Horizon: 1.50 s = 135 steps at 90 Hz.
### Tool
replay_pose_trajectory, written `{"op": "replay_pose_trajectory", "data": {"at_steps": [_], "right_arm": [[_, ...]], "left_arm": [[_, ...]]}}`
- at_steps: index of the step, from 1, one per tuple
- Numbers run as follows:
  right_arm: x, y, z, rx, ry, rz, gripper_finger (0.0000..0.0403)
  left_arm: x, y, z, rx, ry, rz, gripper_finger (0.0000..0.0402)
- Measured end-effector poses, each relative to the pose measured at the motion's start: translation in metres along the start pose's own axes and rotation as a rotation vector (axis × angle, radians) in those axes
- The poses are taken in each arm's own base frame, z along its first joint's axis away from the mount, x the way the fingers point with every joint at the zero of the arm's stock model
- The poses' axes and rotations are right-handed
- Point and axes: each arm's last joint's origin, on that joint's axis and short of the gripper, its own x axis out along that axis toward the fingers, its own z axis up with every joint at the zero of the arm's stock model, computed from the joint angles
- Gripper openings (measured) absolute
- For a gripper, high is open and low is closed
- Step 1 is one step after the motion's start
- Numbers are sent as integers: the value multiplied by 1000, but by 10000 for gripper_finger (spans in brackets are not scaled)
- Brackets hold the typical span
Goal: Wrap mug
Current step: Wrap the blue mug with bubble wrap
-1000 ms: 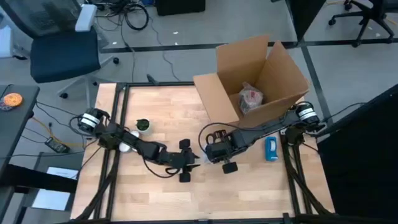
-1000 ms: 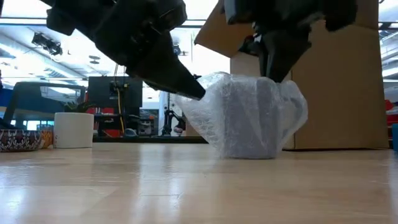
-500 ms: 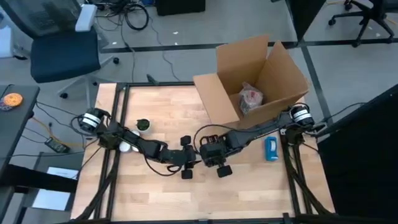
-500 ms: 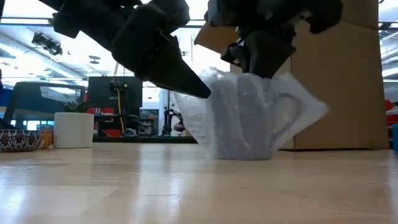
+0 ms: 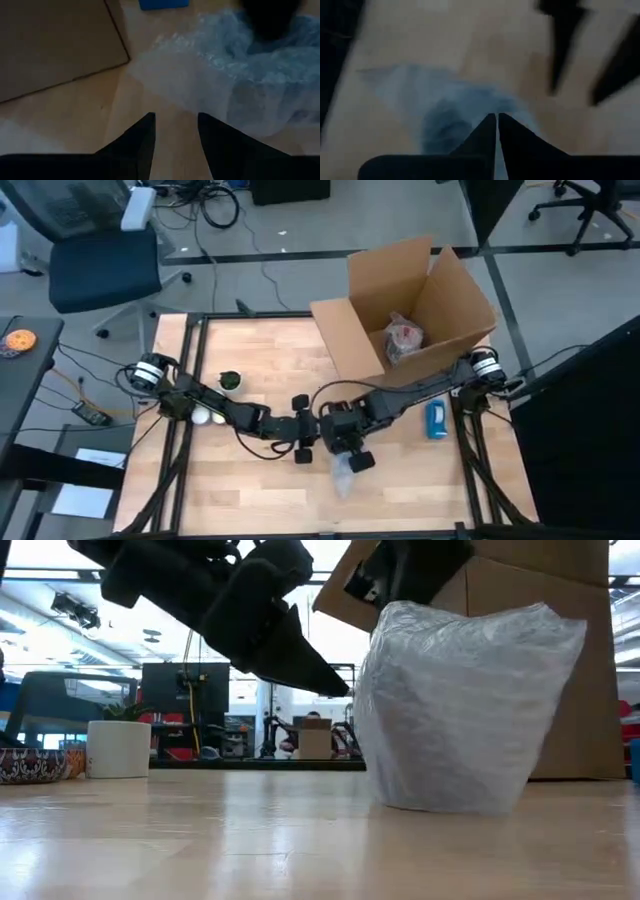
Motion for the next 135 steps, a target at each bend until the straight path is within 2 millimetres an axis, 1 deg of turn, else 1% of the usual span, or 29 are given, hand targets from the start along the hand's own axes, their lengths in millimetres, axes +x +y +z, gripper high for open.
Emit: {"op": "replay_pose_trajectory", "data": {"at_steps": [16, 25, 35, 43, 66, 74, 80, 88, 95, 107, 113, 135], "right_arm": [[1, 16, 0, -24, 2, 23, 0], [8, 19, -1, -32, -23, 19, 0], [21, 17, -11, -28, 0, 23, 0], [29, 13, -19, -13, 28, 15, 0], [47, -3, -33, 26, 39, 22, 0], [44, -6, -34, 37, 69, 22, 0], [34, -6, -32, 43, 97, 19, 0], [17, -5, -23, 41, 75, 20, 0], [9, 0, -18, 33, 51, 49, 0], [9, 7, -17, 24, 38, 137, 0], [13, 9, -17, 23, 36, 150, 0], [26, 6, -24, 32, 28, 160, 0]], "left_arm": [[0, 0, 0, 1, 1, -2, 131], [0, -1, 0, 0, 0, -2, 131], [0, -1, 0, -8, 1, -2, 131], [0, -1, 0, -21, 0, -3, 131], [0, -1, 0, -24, 0, -4, 131], [-1, -1, 0, -25, 0, -4, 131], [-1, -1, 0, -24, 2, -4, 131], [-1, -1, -1, -22, 7, -3, 131], [-1, -1, -1, -19, 14, -3, 131], [-1, -1, -2, -17, 18, -2, 131], [-1, -1, -2, -16, 21, -2, 131], [-1, -1, -3, -16, 29, -1, 131]]}}
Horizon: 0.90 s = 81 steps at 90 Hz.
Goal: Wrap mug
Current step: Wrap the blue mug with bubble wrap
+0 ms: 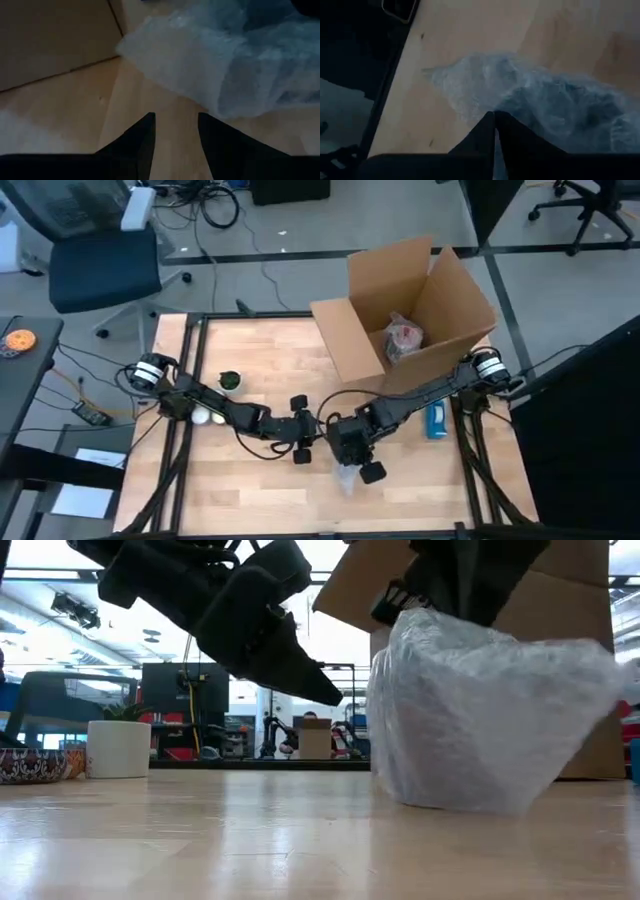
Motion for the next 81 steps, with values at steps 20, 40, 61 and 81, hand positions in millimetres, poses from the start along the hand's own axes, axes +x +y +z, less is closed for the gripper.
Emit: {"op": "replay_pose_trajectory", "data": {"at_steps": [20, 40, 61, 81], "right_arm": [[-1, -10, -3, 25, 11, -30, 0], [-3, -11, -4, 20, 6, -40, 0], [2, -11, -7, 27, 5, -11, 0], [-23, -8, -5, 75, 30, -32, 0]], "left_arm": [[0, 0, 0, -7, 0, 0, 131], [0, 0, 0, -7, 1, 0, 131], [0, 0, 0, -6, 3, 0, 131], [0, 0, -1, -5, 6, 1, 131]]}}
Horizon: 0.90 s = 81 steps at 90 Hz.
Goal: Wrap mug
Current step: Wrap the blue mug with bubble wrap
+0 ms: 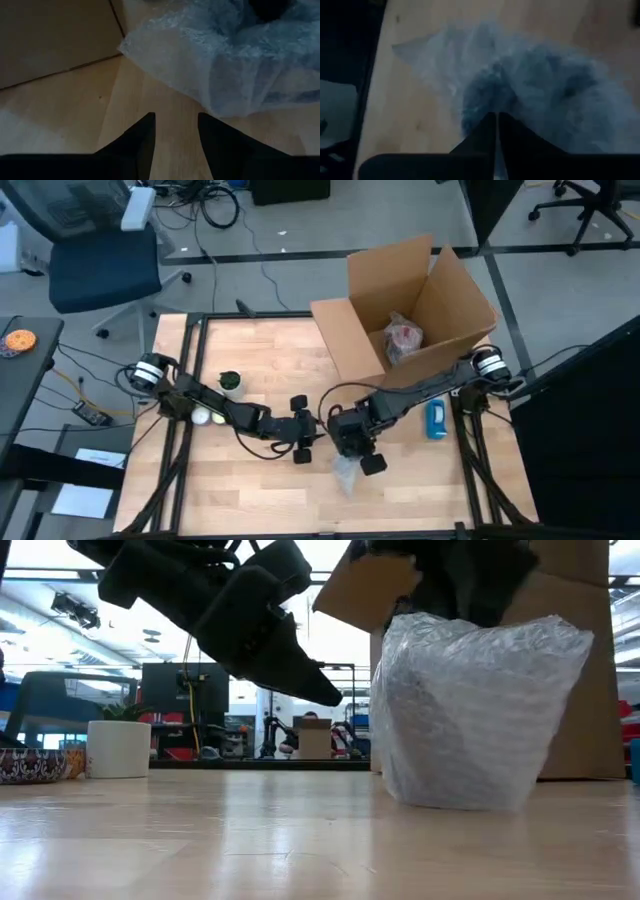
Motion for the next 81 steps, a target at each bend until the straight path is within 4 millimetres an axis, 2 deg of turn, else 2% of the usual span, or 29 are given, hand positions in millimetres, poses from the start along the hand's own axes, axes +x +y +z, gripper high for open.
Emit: {"op": "replay_pose_trajectory", "data": {"at_steps": [5, 17, 43, 81], "right_arm": [[-6, 1, 2, -6, -29, 2, 0], [-3, 6, 6, -27, -57, 51, 0], [23, 3, 6, -28, 5, 73, 0], [23, 1, 8, -61, -13, 31, 0]], "left_arm": [[0, 0, 0, -1, -1, 0, 131], [0, 0, 0, 0, 0, 0, 131], [0, 0, 0, 0, -1, 0, 131], [0, 0, 0, -11, -1, 0, 131]]}}
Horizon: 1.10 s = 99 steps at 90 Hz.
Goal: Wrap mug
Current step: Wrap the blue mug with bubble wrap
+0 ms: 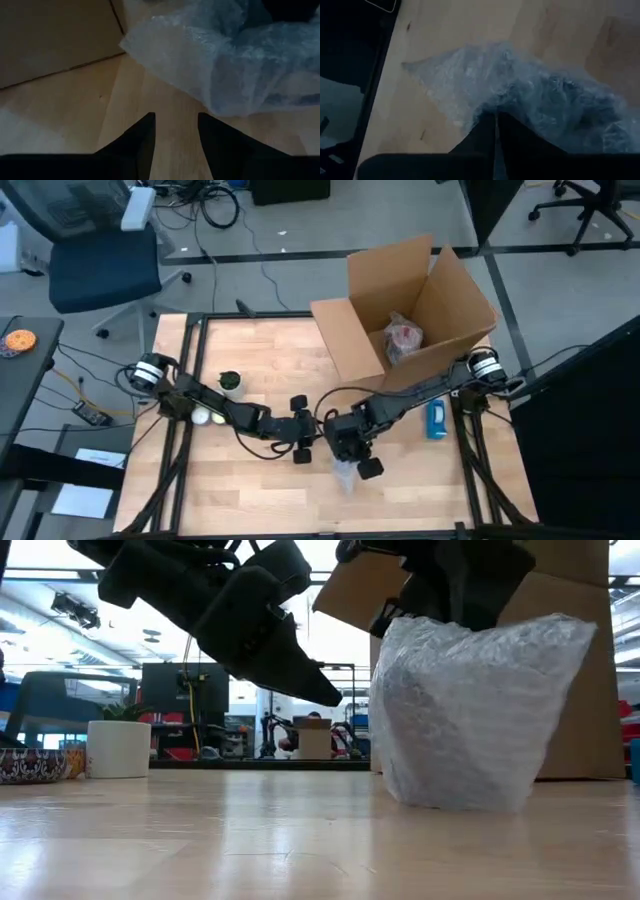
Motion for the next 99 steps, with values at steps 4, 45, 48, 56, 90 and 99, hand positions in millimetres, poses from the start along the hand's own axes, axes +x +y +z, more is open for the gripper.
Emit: {"op": "replay_pose_trajectory", "data": {"at_steps": [4, 45, 48, 56, 90, 99], "right_arm": [[0, 0, 0, 0, 0, -6, 0], [15, -10, -14, 29, 31, -14, 0], [16, -10, -14, 27, 28, -14, 0], [18, -11, -14, 23, 13, -14, 0], [27, -15, -19, 52, -23, -1, 0], [18, -11, -12, 29, -2, -85, 0]], "left_arm": [[0, 0, 0, -2, 0, 0, 131], [0, 0, 0, -2, 0, 0, 131], [0, 0, 0, -2, 0, 0, 131], [0, 0, 0, -3, 0, 0, 131], [0, 0, 0, -5, 0, 0, 131], [0, 0, -1, -1, 11, 1, 131]]}}
